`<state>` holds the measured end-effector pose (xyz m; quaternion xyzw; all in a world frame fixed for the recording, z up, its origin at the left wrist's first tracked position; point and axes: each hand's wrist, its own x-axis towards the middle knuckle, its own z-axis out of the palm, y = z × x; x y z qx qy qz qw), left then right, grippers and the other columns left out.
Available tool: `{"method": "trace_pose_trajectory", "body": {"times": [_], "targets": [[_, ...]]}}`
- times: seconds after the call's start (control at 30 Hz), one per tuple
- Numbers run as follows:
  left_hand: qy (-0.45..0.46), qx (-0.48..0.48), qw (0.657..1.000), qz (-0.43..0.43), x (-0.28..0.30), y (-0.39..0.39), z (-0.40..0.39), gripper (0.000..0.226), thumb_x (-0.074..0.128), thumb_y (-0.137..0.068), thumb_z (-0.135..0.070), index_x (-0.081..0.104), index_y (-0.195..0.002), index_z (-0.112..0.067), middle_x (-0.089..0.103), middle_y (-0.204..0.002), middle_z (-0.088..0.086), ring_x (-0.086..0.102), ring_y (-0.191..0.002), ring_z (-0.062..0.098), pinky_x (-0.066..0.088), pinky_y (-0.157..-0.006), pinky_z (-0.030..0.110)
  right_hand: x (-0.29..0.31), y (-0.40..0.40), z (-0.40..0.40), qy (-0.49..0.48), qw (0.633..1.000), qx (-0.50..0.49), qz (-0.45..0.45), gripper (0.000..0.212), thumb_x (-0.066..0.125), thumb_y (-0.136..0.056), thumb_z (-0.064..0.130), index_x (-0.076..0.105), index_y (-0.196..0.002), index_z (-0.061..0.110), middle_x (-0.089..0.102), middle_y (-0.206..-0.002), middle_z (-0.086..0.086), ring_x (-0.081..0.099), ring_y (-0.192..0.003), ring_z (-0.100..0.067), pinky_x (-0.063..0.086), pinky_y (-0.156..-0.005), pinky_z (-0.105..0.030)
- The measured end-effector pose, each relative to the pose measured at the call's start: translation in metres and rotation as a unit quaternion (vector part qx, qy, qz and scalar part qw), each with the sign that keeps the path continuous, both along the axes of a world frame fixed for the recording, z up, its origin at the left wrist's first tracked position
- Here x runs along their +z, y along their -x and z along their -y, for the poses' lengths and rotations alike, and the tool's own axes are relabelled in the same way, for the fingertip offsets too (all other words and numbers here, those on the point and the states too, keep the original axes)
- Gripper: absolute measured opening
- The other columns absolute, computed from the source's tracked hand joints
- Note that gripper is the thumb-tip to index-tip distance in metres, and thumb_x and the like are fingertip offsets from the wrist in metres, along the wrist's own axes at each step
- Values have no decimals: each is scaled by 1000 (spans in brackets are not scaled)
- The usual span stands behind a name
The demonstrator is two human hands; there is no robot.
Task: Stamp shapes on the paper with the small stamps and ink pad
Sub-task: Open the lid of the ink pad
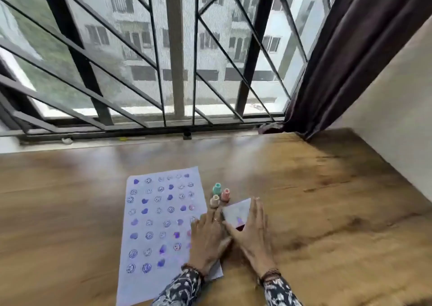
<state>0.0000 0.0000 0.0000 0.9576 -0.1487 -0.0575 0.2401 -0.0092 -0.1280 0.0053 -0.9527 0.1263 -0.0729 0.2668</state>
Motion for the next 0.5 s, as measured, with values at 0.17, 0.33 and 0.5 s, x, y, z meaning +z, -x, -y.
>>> {"method": "trace_pose_trajectory", "body": {"times": [0.17,0.33,0.5], "targets": [[29,47,998,9,-1,-7,2,74,55,-80,-39,16,-142,-25,39,-137,4,41,-111,26,27,-91,39,-2,3,-1,-26,999,-18,-2,99,76,-65,42,28,-139,-4,39,-139,-26,40,-124,-41,32,-104,-45],[32,72,997,25,-5,-3,-4,70,34,-67,-58,41,-129,-26,52,-119,3,46,-108,26,26,-83,38,0,13,-1,-53,997,-7,52,92,82,-60,32,40,-131,-7,51,-126,-27,50,-112,-42,40,-96,-46],[46,63,997,3,-2,-4,-8,68,66,-63,-57,46,-120,-27,49,-111,-1,43,-106,20,21,-78,34,18,17,16,-257,965,-47,35,55,59,-71,52,54,-116,22,62,-108,2,57,-103,-25,42,-80,-30]]}}
